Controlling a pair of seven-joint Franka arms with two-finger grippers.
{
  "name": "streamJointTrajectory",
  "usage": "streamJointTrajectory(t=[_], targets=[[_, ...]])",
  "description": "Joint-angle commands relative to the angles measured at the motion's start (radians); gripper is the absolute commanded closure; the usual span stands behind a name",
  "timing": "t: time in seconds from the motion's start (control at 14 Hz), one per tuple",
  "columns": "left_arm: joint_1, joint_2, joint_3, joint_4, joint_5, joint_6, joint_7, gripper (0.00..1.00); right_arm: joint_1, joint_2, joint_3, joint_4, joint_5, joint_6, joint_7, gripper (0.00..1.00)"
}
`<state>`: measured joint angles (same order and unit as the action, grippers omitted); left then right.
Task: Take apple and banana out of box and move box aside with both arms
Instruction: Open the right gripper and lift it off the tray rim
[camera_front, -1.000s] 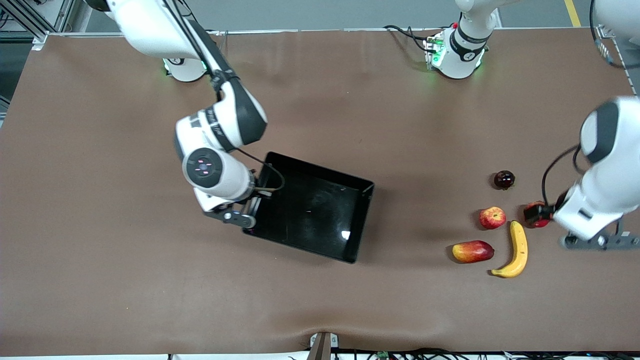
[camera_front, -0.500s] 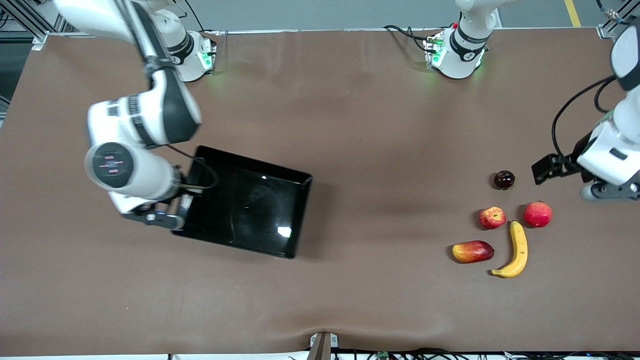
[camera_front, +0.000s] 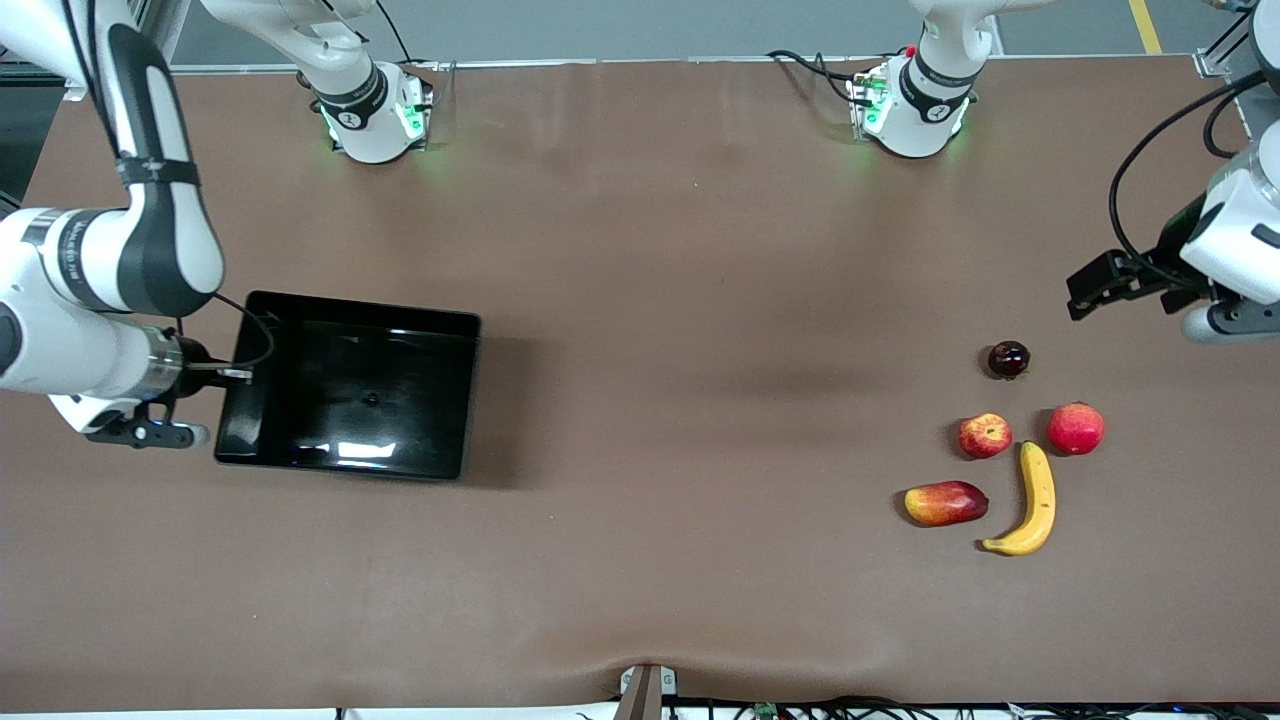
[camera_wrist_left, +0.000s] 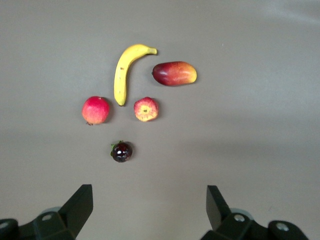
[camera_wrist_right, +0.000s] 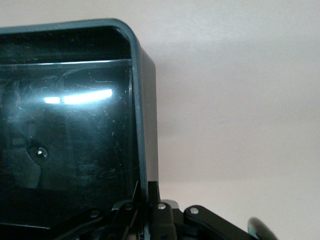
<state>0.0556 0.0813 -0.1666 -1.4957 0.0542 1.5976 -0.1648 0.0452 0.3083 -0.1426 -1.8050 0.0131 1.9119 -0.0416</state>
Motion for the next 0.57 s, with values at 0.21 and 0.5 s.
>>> streamJointTrajectory(t=[0.21,0.5], targets=[[-0.051,-0.071,0.059,-0.104,-0.042,0.032,0.002,0.00,-0.197,-0.051,0.026,-0.186,0.027,0.206,-0.159,1.00],[-0.057,-0.066,0.059,-0.101,-0.042,0.032,0.001,0.00,-0.270,-0.014,0.028,-0.231,0.059,0.305,-0.205,1.00]])
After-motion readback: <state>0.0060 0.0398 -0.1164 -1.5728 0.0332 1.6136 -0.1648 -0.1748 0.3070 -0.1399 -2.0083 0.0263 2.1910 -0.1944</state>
